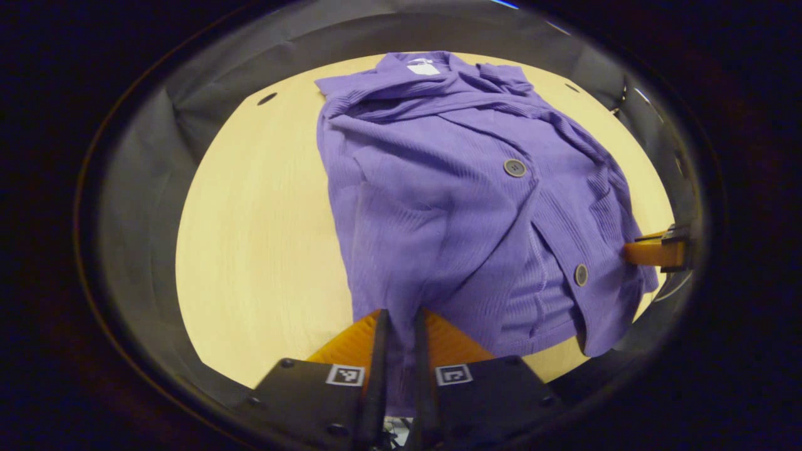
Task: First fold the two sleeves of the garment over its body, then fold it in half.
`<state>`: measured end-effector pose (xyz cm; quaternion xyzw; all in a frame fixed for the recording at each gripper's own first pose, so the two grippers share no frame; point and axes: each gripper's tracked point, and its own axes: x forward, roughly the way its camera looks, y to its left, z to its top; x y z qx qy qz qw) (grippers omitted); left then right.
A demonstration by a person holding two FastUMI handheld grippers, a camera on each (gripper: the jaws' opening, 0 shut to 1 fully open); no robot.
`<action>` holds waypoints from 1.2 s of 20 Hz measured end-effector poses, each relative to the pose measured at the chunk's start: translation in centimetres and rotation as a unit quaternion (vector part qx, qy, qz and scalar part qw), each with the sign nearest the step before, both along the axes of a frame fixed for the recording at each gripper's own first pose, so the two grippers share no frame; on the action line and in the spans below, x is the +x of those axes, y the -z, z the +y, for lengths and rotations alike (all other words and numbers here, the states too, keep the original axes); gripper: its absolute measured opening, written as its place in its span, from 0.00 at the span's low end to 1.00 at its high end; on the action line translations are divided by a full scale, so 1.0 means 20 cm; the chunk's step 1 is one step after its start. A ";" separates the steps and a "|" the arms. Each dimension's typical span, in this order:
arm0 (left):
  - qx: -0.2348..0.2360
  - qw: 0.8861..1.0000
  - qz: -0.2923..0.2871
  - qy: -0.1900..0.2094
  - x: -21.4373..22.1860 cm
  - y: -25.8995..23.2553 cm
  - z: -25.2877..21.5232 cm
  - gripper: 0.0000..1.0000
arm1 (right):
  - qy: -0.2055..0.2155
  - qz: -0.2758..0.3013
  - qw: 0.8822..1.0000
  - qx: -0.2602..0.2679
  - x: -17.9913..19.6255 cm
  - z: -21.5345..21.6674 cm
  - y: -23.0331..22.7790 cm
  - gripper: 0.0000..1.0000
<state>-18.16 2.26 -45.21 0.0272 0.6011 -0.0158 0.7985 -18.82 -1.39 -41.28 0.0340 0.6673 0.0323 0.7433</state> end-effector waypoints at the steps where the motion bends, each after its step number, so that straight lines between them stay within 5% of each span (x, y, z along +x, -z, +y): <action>1: -0.001 1.000 0.001 0.001 0.00 0.00 0.00 0.19 | -0.007 -0.004 1.000 -0.001 0.00 0.00 -0.01 0.10; 2: 0.000 1.000 -0.013 -0.002 0.01 0.01 0.00 0.19 | -0.005 -0.015 1.000 0.006 0.03 0.01 -0.04 0.10; 3: 0.000 1.000 -0.007 -0.005 0.00 0.01 0.00 0.07 | -0.005 -0.013 1.000 0.006 0.02 0.01 0.00 0.06; 13: -0.041 0.997 -0.058 -0.041 0.12 -0.17 0.01 0.06 | 0.055 -0.046 0.994 0.087 0.12 0.10 -0.18 0.01; 24: -0.062 0.984 -0.142 -0.085 0.60 -0.46 0.12 0.07 | 0.073 -0.165 0.976 0.126 0.71 0.15 -0.56 0.01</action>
